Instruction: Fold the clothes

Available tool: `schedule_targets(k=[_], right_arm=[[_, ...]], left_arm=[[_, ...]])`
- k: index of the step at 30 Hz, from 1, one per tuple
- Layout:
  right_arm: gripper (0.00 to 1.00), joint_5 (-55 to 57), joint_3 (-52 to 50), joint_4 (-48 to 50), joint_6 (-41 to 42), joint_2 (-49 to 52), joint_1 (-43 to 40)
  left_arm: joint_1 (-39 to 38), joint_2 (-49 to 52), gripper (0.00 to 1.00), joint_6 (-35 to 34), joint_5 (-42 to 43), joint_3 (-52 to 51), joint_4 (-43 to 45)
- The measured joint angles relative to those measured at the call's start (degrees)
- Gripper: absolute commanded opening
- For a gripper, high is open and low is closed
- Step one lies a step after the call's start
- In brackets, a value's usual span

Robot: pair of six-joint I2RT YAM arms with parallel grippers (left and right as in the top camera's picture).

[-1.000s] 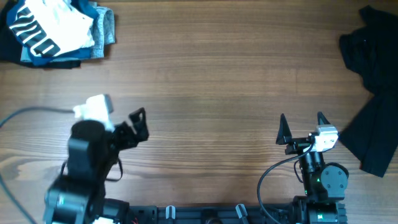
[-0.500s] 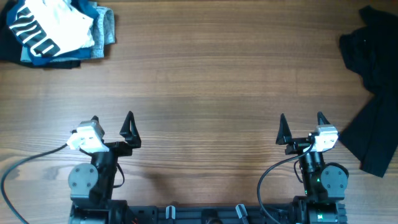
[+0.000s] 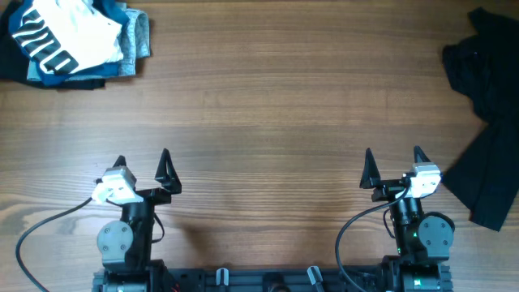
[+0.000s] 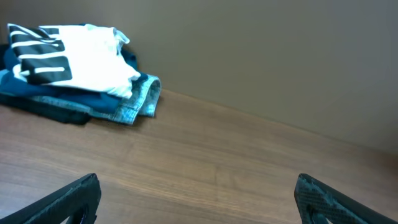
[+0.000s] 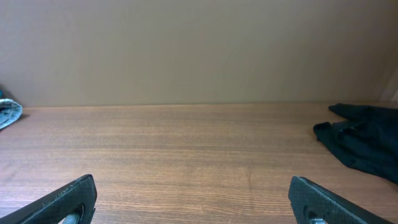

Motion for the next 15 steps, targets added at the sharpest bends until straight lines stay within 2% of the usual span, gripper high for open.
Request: schedule_targets(k=[4, 15], right_arm=[[1.0, 0.0, 0.0, 0.0, 0.0, 0.0, 0.0], [1.0, 0.0, 0.0, 0.0, 0.0, 0.0, 0.0]], left_arm=[[0.0, -0.6, 1.0, 0.0, 0.5, -1.9, 2.6], [0.0, -0.7, 0.99, 0.0, 1.3, -2.5, 0.3]])
